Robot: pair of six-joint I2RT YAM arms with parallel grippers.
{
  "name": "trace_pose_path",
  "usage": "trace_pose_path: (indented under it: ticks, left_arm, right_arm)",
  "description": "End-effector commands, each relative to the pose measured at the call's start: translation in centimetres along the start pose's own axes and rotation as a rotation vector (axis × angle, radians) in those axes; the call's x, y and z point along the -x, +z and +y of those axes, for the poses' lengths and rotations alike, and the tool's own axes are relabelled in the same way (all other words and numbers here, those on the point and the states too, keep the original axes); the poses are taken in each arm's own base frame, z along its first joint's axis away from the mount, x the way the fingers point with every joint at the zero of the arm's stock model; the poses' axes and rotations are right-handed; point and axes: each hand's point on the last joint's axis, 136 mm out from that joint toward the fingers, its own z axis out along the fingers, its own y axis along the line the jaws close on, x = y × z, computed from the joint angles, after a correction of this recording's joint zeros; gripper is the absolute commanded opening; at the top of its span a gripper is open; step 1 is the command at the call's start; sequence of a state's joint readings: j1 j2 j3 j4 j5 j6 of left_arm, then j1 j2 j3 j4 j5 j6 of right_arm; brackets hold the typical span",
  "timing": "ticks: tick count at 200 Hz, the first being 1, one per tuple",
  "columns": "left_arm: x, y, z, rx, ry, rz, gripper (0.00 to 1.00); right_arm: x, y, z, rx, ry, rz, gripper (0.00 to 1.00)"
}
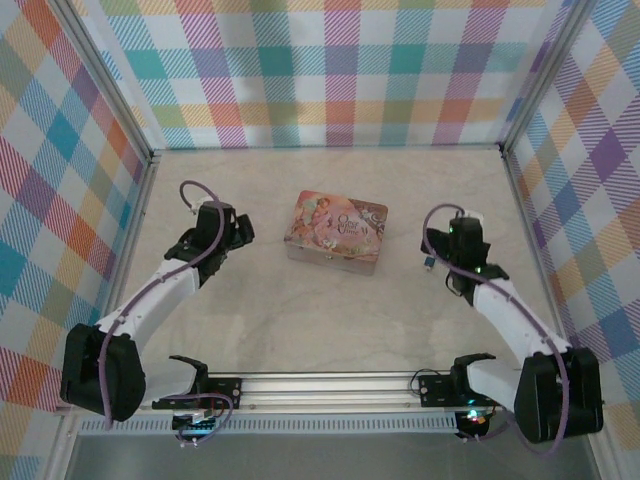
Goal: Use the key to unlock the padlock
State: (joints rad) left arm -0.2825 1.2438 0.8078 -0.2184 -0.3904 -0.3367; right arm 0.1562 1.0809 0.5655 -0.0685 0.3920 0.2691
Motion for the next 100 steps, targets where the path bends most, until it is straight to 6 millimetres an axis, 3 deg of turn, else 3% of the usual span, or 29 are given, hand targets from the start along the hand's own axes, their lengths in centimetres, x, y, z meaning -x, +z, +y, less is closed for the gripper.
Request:
trace_pose_path:
  ticks: [1,34,65,75,90,100]
  left_arm:
    - [1.4,1.9,3.9,0.217,0.144,-0.138,1.00]
    - [0.6,5.2,5.8,0.226,0.038,-0.137,1.00]
    - [-0.9,7.6,5.7,0.214,0.092,-0.133,1.00]
    - [-1.3,8.2,5.4,0.174,0.107,-0.137,1.00]
    - [-0.8,8.4,3.2,0.037,0.171,-0.192,1.00]
    - [-1.7,8.5,3.2,-0.006,0.163,-0.229,1.00]
  right_arm:
    - [3.6,-0.5,-1.3,-0.064,-0.054,-0.274,1.00]
    - [2.2,1.5,-1.6,-0.093,-0.097,-0.276,1.00]
    - [1.9,3.0,-0.3,-0.020,-0.133,-0.350,1.00]
    - [1.9,3.4,0.6,0.030,-0.148,-0.354,1.00]
    - [1.5,4.5,1.0,0.078,-0.119,-0.362,1.00]
    - [1.7,5.1,2.1,0.144,-0.148,-0.396,1.00]
